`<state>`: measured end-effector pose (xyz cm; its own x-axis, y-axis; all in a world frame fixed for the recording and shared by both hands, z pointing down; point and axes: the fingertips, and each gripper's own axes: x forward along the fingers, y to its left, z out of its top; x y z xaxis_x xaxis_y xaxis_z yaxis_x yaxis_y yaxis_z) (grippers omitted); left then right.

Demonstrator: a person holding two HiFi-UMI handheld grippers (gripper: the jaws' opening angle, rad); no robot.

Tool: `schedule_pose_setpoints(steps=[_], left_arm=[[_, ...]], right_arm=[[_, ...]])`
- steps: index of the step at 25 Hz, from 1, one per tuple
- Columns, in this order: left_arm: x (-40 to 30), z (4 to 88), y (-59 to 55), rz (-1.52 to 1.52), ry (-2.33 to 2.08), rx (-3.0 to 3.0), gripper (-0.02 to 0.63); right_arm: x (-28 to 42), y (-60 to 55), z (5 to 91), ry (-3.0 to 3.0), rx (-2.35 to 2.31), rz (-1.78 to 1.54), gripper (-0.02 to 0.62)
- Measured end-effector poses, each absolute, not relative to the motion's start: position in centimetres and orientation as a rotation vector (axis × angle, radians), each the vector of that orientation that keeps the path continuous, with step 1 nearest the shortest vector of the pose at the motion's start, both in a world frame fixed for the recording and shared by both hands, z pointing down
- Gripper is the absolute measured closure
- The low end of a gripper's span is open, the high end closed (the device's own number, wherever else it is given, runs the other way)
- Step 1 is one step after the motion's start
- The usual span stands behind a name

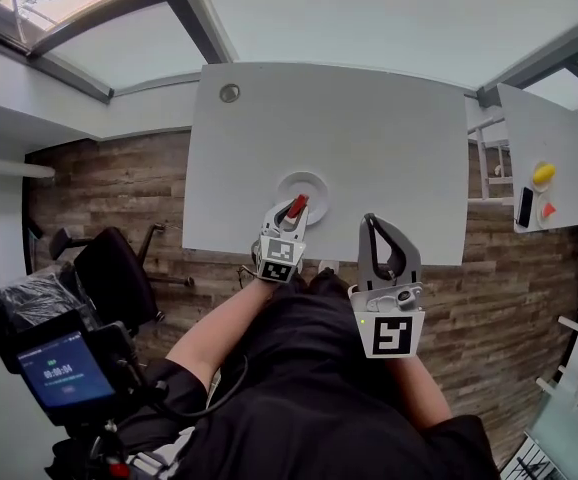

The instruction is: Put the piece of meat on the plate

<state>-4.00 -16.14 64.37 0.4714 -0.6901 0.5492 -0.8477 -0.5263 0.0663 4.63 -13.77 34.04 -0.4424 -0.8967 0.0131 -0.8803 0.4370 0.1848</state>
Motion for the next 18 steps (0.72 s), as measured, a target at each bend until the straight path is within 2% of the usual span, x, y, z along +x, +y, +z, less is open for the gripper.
schedule_pose_setpoints(steps=[18], left_arm=[[-0.2, 71.9, -15.9, 0.751, -1.095, 2.345, 0.511]], right_arm=[[7.5, -13.4, 35.7, -2.485, 1.606, -0.196, 0.591]])
